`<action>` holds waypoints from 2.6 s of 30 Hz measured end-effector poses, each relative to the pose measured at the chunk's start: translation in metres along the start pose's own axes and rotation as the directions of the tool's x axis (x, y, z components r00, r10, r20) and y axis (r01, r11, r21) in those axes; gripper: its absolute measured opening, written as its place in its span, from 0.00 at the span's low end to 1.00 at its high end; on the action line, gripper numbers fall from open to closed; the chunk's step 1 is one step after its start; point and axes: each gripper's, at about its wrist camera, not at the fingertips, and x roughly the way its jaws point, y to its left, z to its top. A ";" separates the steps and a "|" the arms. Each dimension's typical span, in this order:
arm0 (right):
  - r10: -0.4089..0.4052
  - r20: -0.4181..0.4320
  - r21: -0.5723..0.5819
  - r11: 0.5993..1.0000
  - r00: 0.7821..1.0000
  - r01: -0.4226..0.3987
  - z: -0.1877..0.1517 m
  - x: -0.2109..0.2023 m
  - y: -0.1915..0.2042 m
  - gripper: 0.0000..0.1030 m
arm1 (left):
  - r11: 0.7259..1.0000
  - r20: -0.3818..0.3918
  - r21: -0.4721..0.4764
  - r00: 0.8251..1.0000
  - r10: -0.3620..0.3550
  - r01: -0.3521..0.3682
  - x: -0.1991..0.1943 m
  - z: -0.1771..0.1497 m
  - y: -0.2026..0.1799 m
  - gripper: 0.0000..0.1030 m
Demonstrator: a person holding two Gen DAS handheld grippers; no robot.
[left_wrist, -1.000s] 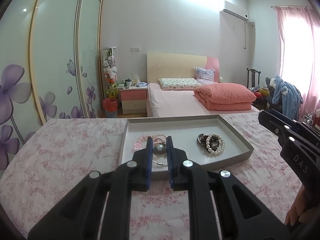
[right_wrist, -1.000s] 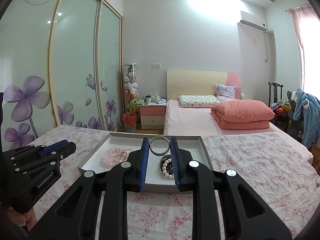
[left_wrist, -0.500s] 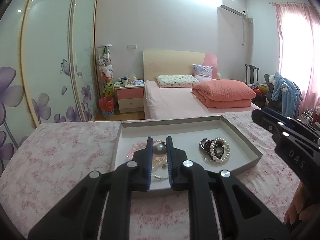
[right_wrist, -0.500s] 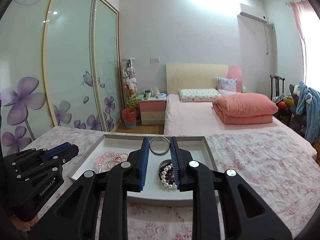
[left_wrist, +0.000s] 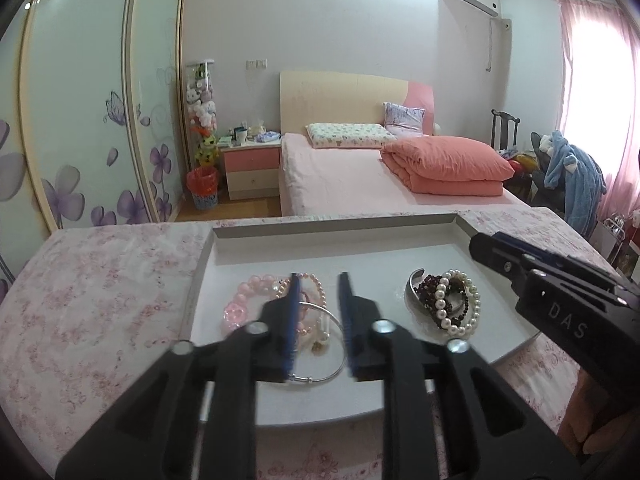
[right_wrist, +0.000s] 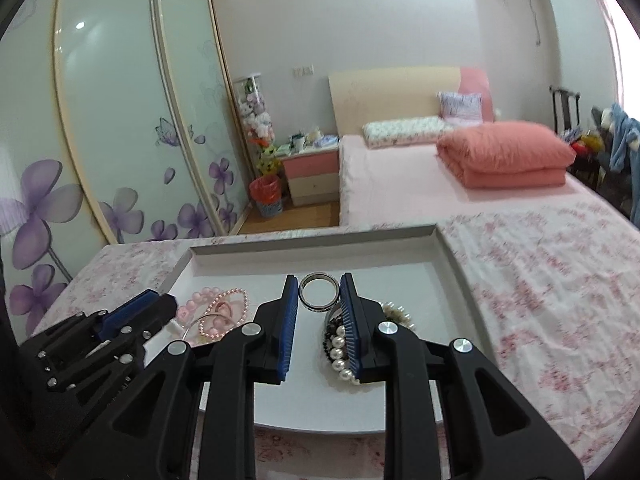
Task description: Organize jewelry
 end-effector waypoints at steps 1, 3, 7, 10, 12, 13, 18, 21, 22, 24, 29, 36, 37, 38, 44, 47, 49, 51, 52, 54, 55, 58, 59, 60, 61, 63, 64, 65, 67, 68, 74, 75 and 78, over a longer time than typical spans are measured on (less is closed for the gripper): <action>0.005 -0.004 0.009 1.000 1.000 -0.005 0.000 0.000 -0.001 0.38 | 1.000 0.002 -0.011 1.000 -0.002 0.002 -0.001 0.000 0.003 0.32; 0.000 0.006 0.020 1.000 1.000 0.000 0.001 -0.003 -0.005 0.49 | 1.000 0.011 -0.021 1.000 0.005 -0.004 -0.004 0.000 0.008 0.38; -0.016 0.031 0.059 0.998 0.999 0.014 0.002 -0.017 -0.017 0.49 | 0.997 0.023 -0.080 0.999 0.021 -0.019 -0.017 0.002 0.030 0.44; -0.026 0.039 0.081 0.996 0.999 0.022 0.002 -0.029 -0.023 0.50 | 0.991 0.029 -0.129 0.999 0.034 -0.030 -0.029 0.003 0.047 0.47; -0.026 0.042 0.086 0.996 0.999 0.023 0.000 -0.035 -0.024 0.51 | 0.988 0.032 -0.151 0.998 0.045 -0.040 -0.038 0.002 0.057 0.49; -0.030 0.043 0.087 0.996 0.999 0.026 -0.001 -0.040 -0.023 0.53 | 0.986 0.033 -0.160 0.998 0.047 -0.041 -0.042 0.001 0.060 0.50; -0.026 0.052 0.082 0.996 0.998 0.021 -0.006 -0.061 -0.018 0.59 | 0.981 0.041 -0.190 0.998 0.049 -0.041 -0.066 -0.005 0.071 0.56; -0.026 0.055 0.064 0.998 0.998 0.023 -0.012 -0.075 -0.011 0.63 | 0.980 0.051 -0.197 0.998 0.047 -0.036 -0.083 -0.010 0.075 0.61; -0.027 0.058 0.053 0.998 0.998 0.024 -0.015 -0.081 -0.008 0.67 | 0.979 0.056 -0.199 0.997 0.047 -0.035 -0.090 -0.012 0.075 0.62; -0.031 0.064 0.030 0.999 0.997 0.029 -0.020 -0.093 -0.002 0.72 | 0.979 0.066 -0.200 0.997 0.046 -0.032 -0.103 -0.017 0.075 0.66; -0.032 0.084 -0.016 0.999 0.996 0.033 -0.031 -0.116 0.010 0.83 | 0.985 0.101 -0.168 0.993 0.062 -0.044 -0.133 -0.027 0.067 0.83; -0.044 0.129 -0.062 0.997 0.991 0.053 -0.040 -0.143 0.022 0.98 | 0.993 0.152 -0.102 0.986 0.076 -0.061 -0.168 -0.039 0.051 0.96; -0.047 0.136 -0.071 0.996 0.990 0.057 -0.041 -0.146 0.024 0.98 | 0.994 0.155 -0.091 0.985 0.078 -0.064 -0.171 -0.039 0.048 0.96; -0.050 0.141 -0.080 0.995 0.989 0.062 -0.043 -0.149 0.026 0.98 | 0.994 0.158 -0.084 0.984 0.080 -0.067 -0.173 -0.040 0.047 0.96; -0.050 0.188 -0.107 0.992 0.981 0.071 -0.049 -0.169 0.031 0.98 | 0.995 0.202 -0.056 0.975 0.092 -0.083 -0.196 -0.049 0.038 0.96; -0.051 0.213 -0.119 0.990 0.976 0.078 -0.054 -0.178 0.033 0.98 | 0.994 0.226 -0.046 0.968 0.107 -0.099 -0.206 -0.054 0.032 0.96; -0.053 0.227 -0.126 0.989 0.972 0.083 -0.058 -0.183 0.034 0.98 | 0.993 0.236 -0.042 0.965 0.113 -0.106 -0.210 -0.056 0.029 0.96; -0.051 0.241 -0.132 0.988 0.969 0.084 -0.063 -0.188 0.035 0.98 | 0.993 0.245 -0.041 0.962 0.119 -0.112 -0.214 -0.060 0.026 0.96; -0.052 0.247 -0.135 0.987 0.968 0.088 -0.065 -0.190 0.036 0.98 | 0.992 0.251 -0.040 0.960 0.122 -0.116 -0.216 -0.062 0.025 0.96; -0.053 0.252 -0.139 0.986 0.966 0.091 -0.068 -0.191 0.036 0.98 | 0.992 0.252 -0.038 0.960 0.125 -0.119 -0.217 -0.065 0.023 0.96; -0.052 0.252 -0.140 0.986 0.966 0.090 -0.070 -0.191 0.036 0.98 | 0.992 0.250 -0.039 0.960 0.124 -0.117 -0.216 -0.066 0.023 0.96; -0.056 0.244 -0.134 0.987 0.968 0.091 -0.075 -0.190 0.034 0.98 | 0.993 0.239 -0.044 0.964 0.118 -0.111 -0.215 -0.070 0.022 0.96; -0.058 0.242 -0.132 0.987 0.969 0.092 -0.076 -0.190 0.034 0.98 | 0.993 0.236 -0.045 0.965 0.117 -0.110 -0.215 -0.071 0.022 0.96; -0.060 0.238 -0.129 0.987 0.969 0.093 -0.078 -0.189 0.033 0.98 | 0.993 0.231 -0.047 0.966 0.116 -0.108 -0.214 -0.072 0.022 0.96; -0.062 0.235 -0.126 0.988 0.970 0.094 -0.079 -0.189 0.032 0.98 | 0.993 0.228 -0.048 0.967 0.115 -0.107 -0.213 -0.074 0.023 0.96; -0.066 0.227 -0.119 0.988 0.972 0.095 -0.081 -0.188 0.030 0.98 | 0.993 0.220 -0.049 0.969 0.115 -0.107 -0.212 -0.077 0.023 0.96; -0.068 0.222 -0.114 0.989 0.973 0.096 -0.082 -0.187 0.029 0.98 | 0.993 0.217 -0.049 0.969 0.115 -0.107 -0.210 -0.077 0.024 0.96; -0.071 0.220 -0.111 0.989 0.973 0.097 -0.083 -0.187 0.027 0.98 | 0.993 0.214 -0.049 0.970 0.115 -0.107 -0.209 -0.078 0.024 0.96; -0.074 0.216 -0.105 0.990 0.974 0.099 -0.084 -0.186 0.026 0.98 | 0.993 0.210 -0.049 0.971 0.114 -0.106 -0.209 -0.080 0.024 0.96; -0.075 0.215 -0.103 0.990 0.974 0.099 -0.085 -0.186 0.025 0.98 | 0.993 0.208 -0.050 0.972 0.113 -0.105 -0.208 -0.080 0.024 0.96; -0.076 0.213 -0.097 0.990 0.974 0.098 -0.087 -0.187 0.026 0.98 | 0.993 0.198 -0.053 0.974 0.111 -0.103 -0.205 -0.084 0.024 0.96; -0.075 0.212 -0.097 0.990 0.974 0.098 -0.087 -0.187 0.026 0.98 | 0.993 0.198 -0.053 0.974 0.112 -0.104 -0.205 -0.084 0.024 0.96; -0.074 0.210 -0.097 0.991 0.975 0.096 -0.088 -0.186 0.026 0.98 | 0.993 0.196 -0.054 0.974 0.114 -0.106 -0.205 -0.084 0.024 0.96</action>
